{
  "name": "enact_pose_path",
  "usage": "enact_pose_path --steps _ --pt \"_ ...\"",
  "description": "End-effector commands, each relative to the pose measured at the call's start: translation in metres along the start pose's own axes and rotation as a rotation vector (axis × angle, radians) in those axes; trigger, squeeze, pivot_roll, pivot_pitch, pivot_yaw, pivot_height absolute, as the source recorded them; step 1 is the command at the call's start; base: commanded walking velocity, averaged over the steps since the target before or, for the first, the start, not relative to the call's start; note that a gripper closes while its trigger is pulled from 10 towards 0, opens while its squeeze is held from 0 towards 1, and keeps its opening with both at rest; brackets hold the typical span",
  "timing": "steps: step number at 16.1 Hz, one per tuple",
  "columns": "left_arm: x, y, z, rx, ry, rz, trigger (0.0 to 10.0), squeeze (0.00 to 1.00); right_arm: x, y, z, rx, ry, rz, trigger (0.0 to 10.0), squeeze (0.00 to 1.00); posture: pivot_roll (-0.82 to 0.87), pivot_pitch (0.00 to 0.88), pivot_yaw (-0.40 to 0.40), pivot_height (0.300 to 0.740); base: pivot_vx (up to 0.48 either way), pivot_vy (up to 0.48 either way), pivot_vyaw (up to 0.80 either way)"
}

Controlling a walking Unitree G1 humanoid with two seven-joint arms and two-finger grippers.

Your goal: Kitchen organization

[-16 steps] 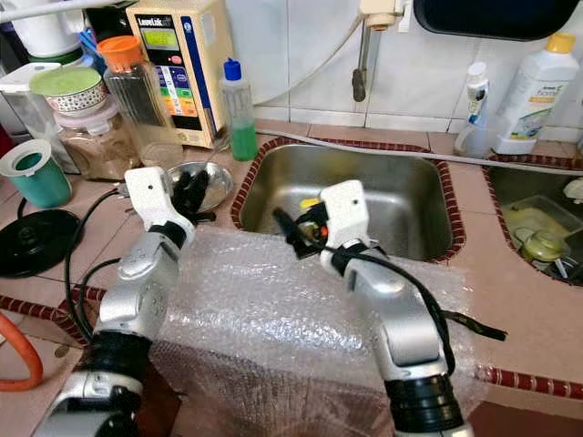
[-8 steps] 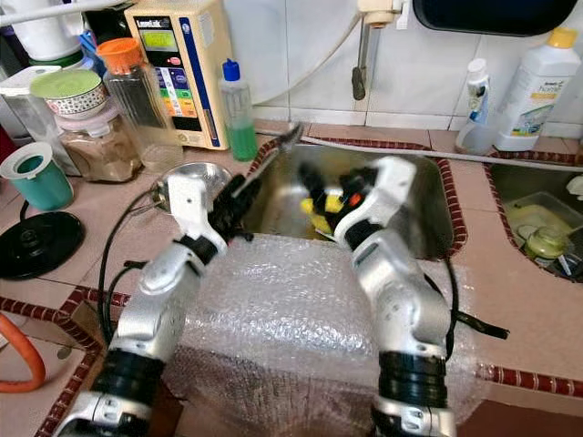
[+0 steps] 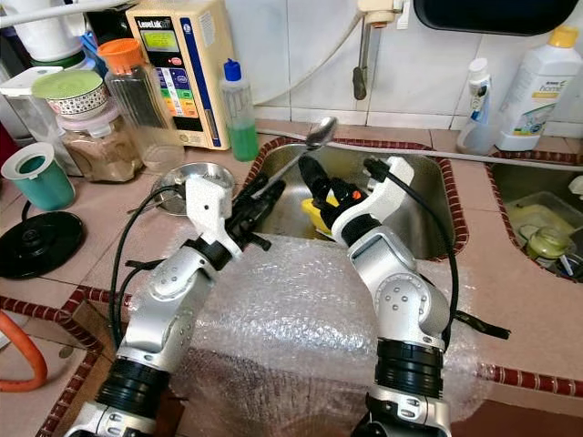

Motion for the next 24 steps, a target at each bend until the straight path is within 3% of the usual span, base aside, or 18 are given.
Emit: enact_pose_path --steps 1,8,9,10,11,18,20,24 --pt "0.003 0.003 0.001 0.006 -0.015 -0.017 0.0 0.0 -0.01 0.0 -0.006 -0.012 0.032 -0.007 10.0 0.0 -0.05 0.0 0.094 0.74 0.0 0.0 0.0" --pt "0.011 0.005 0.0 0.013 -0.042 -0.005 0.0 0.0 -0.012 0.0 -0.024 -0.024 0.037 -0.003 10.0 0.0 -0.05 0.0 0.088 0.74 0.0 0.0 0.0" --pt "0.012 0.004 0.001 0.011 -0.044 -0.004 0.0 0.0 -0.01 0.0 -0.028 -0.025 0.022 -0.013 9.6 0.0 -0.05 0.0 0.088 0.74 0.0 0.0 0.0" --pt "0.012 0.003 0.002 0.01 -0.043 -0.003 0.0 0.0 -0.008 0.0 -0.03 -0.022 0.011 -0.033 6.2 0.0 -0.05 0.0 0.089 0.74 0.0 0.0 0.0" --pt "0.012 0.002 0.002 0.005 -0.042 -0.002 0.0 0.0 -0.006 -0.001 -0.032 -0.022 0.001 -0.049 0.0 0.0 -0.05 0.0 0.09 0.74 0.0 0.0 0.0" --pt "0.009 0.002 0.003 -0.002 -0.035 -0.009 0.0 0.0 0.007 0.004 -0.043 -0.023 -0.066 -0.068 0.0 0.0 -0.05 0.0 0.089 0.74 0.0 0.0 0.0" --pt "0.01 0.001 0.004 -0.003 -0.033 -0.009 0.0 0.0 0.015 -0.005 -0.042 -0.07 -0.109 -0.105 0.0 0.0 -0.04 0.0 0.085 0.74 0.0 0.0 0.0" --pt "0.009 0.002 0.002 0.0 -0.034 -0.016 0.0 0.0 0.016 -0.007 -0.044 -0.104 -0.114 -0.183 0.0 0.0 -0.05 0.0 0.079 0.74 0.0 0.0 0.0"
Point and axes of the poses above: a point about 5 cm out from each wrist's last joint towards the gripper, its own z axis pointing back from the gripper into the wrist, its own y axis along the axis of the wrist's last joint, x = y × z, the point moved 4 cm from there along -z, pointing out of the wrist towards the gripper, and after that the axes turned 7 degrees about z, right-handed, at the moved point
